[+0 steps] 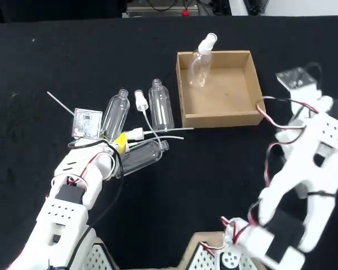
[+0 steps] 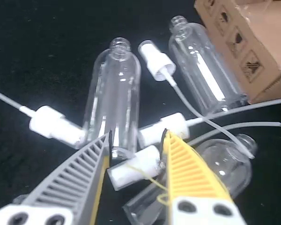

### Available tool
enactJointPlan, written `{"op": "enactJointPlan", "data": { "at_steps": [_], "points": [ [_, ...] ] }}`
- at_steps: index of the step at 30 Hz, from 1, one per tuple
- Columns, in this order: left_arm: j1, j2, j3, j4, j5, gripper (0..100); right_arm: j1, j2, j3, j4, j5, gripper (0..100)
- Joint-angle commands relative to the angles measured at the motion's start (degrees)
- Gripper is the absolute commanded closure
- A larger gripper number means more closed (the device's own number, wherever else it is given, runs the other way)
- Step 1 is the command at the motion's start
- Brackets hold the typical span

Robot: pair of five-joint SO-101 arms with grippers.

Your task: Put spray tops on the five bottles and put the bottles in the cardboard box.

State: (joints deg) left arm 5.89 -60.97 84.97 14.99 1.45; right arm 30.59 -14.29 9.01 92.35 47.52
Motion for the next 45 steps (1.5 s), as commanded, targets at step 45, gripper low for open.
{"op": "enactJointPlan", "data": {
  "at_steps": [45],
  "points": [
    [-26.33,100.22,-115.65,36.66,-26.46,82,-48.35,-55.34,45.58,-29.8,-38.86,97.0]
  ]
}}
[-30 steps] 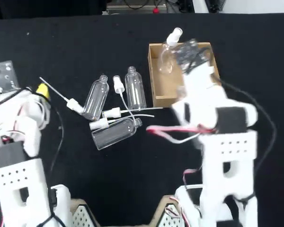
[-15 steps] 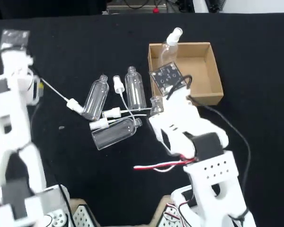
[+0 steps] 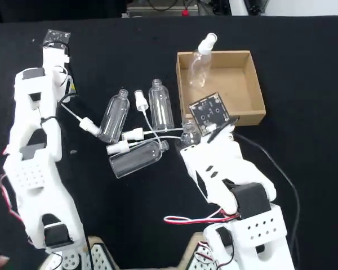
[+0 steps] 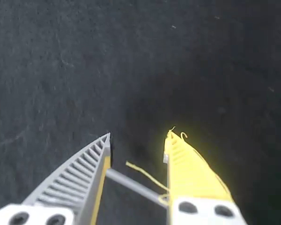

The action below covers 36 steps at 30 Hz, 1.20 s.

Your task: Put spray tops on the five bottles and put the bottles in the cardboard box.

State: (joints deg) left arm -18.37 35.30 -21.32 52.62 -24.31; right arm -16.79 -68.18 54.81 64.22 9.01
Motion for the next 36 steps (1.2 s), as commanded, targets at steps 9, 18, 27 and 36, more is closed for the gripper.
{"op": "enactJointPlan", "data": {
  "at_steps": [9,18,27,36],
  "points": [
    [-8.92,7.03,-17.1,18.55,-15.91,82,-0.97,-1.45,-0.22,-1.67,-0.35,97.0],
    [-12.7,6.42,-17.45,37.27,-27.34,82,-0.97,-1.45,-0.22,-1.67,-0.35,97.0],
    [-18.33,6.24,-17.54,48.09,-28.84,82,-0.97,-1.45,-0.22,-1.67,-0.35,97.0],
    [-23.6,-7.91,-12.97,48.18,-28.84,82,-0.97,-1.45,-0.13,-1.67,-0.35,97.0]
  ]
}}
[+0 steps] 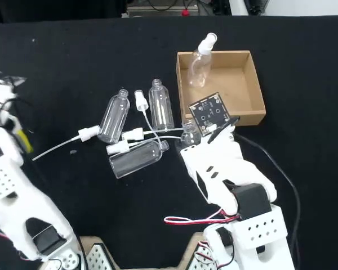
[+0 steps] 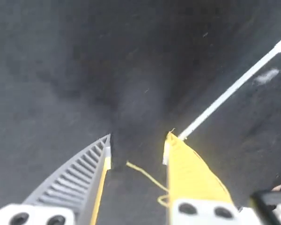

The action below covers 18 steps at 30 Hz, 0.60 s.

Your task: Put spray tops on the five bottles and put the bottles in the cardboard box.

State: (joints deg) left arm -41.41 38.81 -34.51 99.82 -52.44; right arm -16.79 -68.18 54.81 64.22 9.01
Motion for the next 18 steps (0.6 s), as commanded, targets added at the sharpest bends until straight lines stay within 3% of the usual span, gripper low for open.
{"op": "enactJointPlan", "data": {
  "at_steps": [1,9,12,18],
  "points": [
    [0.48,-13.19,0.84,0.97,-0.7,82,-0.97,-1.45,-0.13,-1.67,-0.35,97.0],
    [16.57,-22.07,12.18,0.97,-6.42,77,-0.7,-1.45,-0.13,-1.67,-0.35,97.0],
    [22.55,-21.98,13.23,0.88,-7.56,71,-0.7,-1.45,-0.13,-1.67,-0.35,97.0],
    [30.64,-21.45,13.05,-0.44,-12.4,73,-0.7,-1.45,-0.13,-1.67,-0.35,97.0]
  ]
}}
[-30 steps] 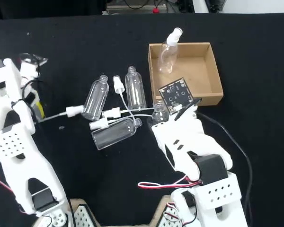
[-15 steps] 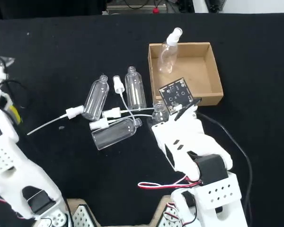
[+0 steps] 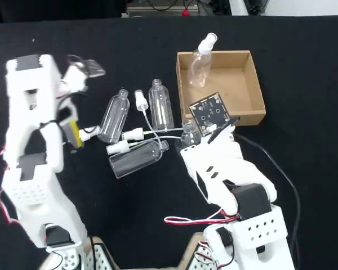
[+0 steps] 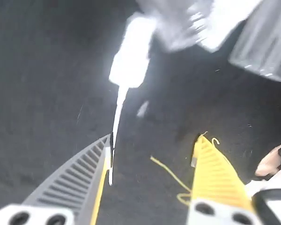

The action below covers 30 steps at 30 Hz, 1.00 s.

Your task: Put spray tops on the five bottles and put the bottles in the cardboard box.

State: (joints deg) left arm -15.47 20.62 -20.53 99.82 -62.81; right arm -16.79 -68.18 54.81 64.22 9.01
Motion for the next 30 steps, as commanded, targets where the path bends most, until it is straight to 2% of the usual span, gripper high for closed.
{"op": "enactJointPlan", "data": {
  "at_steps": [1,14,28,30],
  "points": [
    [5.23,-2.64,-0.84,-1.85,-1.85,73,-0.7,-1.45,-0.13,-1.67,-0.35,97.0],
    [4.88,9.23,-4.44,-10.11,-1.76,72,-0.7,-1.45,-0.13,-1.67,-0.35,97.0],
    [4.26,21.36,-14.9,-10.02,-1.67,73,-0.7,-1.45,-0.13,-1.58,-0.35,97.0],
    [4.26,21.98,-14.81,-10.02,-1.67,76,-0.7,-1.45,-0.13,-1.58,-0.35,97.0]
  ]
}}
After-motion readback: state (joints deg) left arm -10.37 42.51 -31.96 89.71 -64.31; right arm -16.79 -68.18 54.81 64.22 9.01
